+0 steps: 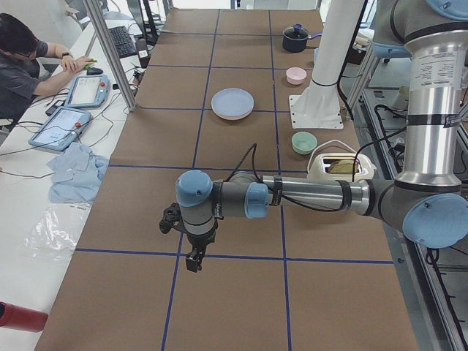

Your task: Stack three plates with pink and blue

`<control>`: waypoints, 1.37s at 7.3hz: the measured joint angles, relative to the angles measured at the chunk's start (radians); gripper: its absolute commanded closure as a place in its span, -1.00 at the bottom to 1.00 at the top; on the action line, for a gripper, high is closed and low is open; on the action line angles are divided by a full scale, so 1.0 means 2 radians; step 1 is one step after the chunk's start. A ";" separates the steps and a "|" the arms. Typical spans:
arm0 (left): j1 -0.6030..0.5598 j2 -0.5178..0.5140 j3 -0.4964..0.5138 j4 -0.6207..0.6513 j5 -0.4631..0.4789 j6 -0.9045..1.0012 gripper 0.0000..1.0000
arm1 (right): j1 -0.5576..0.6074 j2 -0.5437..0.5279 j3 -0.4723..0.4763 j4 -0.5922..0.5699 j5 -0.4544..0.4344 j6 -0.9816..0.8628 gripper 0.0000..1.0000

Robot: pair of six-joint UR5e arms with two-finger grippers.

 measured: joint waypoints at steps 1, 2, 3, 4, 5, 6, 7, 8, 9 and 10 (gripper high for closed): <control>0.000 0.002 0.000 0.000 -0.020 -0.005 -1.00 | 0.000 0.000 0.000 0.000 0.000 0.000 -1.00; 0.000 0.003 -0.001 -0.001 -0.032 -0.016 -1.00 | 0.000 0.000 0.000 0.000 0.000 0.000 -1.00; 0.000 0.004 -0.001 -0.002 -0.038 -0.027 -1.00 | 0.000 0.001 0.000 0.000 0.000 0.000 -1.00; -0.001 0.004 -0.002 -0.006 -0.039 -0.032 -1.00 | 0.000 0.001 0.001 0.000 0.000 0.000 -1.00; -0.001 0.005 -0.002 -0.013 -0.040 -0.034 -1.00 | 0.000 0.001 0.001 0.000 0.000 0.000 -1.00; -0.001 0.006 -0.002 -0.017 -0.040 -0.035 -1.00 | 0.000 0.001 0.001 0.000 0.000 0.000 -1.00; -0.001 0.007 -0.003 -0.019 -0.040 -0.035 -1.00 | 0.000 0.001 0.001 0.000 0.000 0.000 -1.00; -0.001 0.007 -0.003 -0.019 -0.040 -0.035 -1.00 | 0.000 0.001 0.001 0.001 0.000 0.000 -1.00; -0.001 0.007 -0.003 -0.020 -0.040 -0.035 -1.00 | 0.000 0.001 0.001 0.001 0.000 0.000 -1.00; -0.002 0.008 -0.003 -0.020 -0.040 -0.035 -1.00 | 0.000 0.001 0.002 0.001 0.000 0.000 -1.00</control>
